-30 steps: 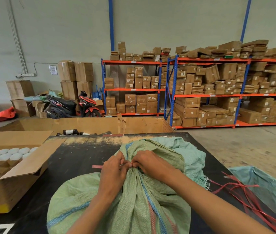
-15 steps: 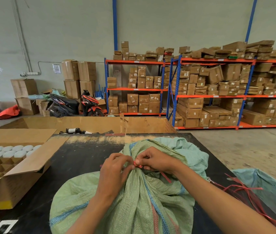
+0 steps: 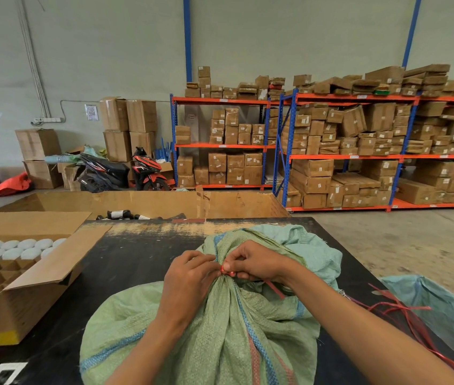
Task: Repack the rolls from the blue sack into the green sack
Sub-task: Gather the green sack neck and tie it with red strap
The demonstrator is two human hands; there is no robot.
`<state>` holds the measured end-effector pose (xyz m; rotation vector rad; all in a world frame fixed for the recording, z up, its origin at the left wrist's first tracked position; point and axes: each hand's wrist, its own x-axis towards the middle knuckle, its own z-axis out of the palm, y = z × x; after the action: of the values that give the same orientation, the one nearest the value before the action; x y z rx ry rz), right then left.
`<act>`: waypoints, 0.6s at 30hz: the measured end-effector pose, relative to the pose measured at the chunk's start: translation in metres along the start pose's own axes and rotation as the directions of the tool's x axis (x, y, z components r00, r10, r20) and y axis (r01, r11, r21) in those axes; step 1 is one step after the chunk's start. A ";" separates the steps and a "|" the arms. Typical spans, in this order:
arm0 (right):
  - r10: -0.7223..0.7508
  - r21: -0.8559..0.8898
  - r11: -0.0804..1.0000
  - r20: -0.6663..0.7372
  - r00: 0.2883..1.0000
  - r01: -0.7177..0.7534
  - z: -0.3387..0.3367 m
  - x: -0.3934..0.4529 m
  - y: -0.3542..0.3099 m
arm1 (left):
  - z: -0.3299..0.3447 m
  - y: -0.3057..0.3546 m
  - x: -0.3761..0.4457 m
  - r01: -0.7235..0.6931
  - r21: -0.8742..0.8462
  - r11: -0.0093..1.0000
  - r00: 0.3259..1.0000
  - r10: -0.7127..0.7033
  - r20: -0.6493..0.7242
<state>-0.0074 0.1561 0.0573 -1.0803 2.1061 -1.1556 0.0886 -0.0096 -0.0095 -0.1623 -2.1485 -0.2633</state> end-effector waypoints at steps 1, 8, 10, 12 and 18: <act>0.004 0.004 1.000 0.005 1.000 -0.004 0.000 0.000 0.000 | 0.001 -0.001 0.000 -0.015 0.007 1.000 1.000 0.015 0.002; 0.056 0.074 0.996 -0.060 0.997 -0.051 -0.001 0.007 0.007 | -0.003 -0.004 0.011 -0.107 0.040 0.993 0.994 0.106 0.036; 0.087 0.138 0.988 -0.134 0.987 -0.069 0.001 0.010 0.010 | -0.006 -0.003 0.013 -0.101 0.038 0.994 0.993 0.098 0.063; 0.125 0.200 0.976 -0.188 0.974 -0.086 0.005 0.013 0.012 | -0.008 -0.002 0.014 -0.077 0.027 0.997 0.992 0.074 0.101; 0.230 0.406 0.909 -0.293 0.928 -0.097 0.018 0.015 0.015 | -0.005 -0.003 0.011 -0.042 0.029 0.999 0.982 0.036 0.184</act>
<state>-0.0085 0.1406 0.0342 -0.5378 2.0358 -1.6736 0.0863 -0.0136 0.0022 -0.2167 -2.3285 -0.1969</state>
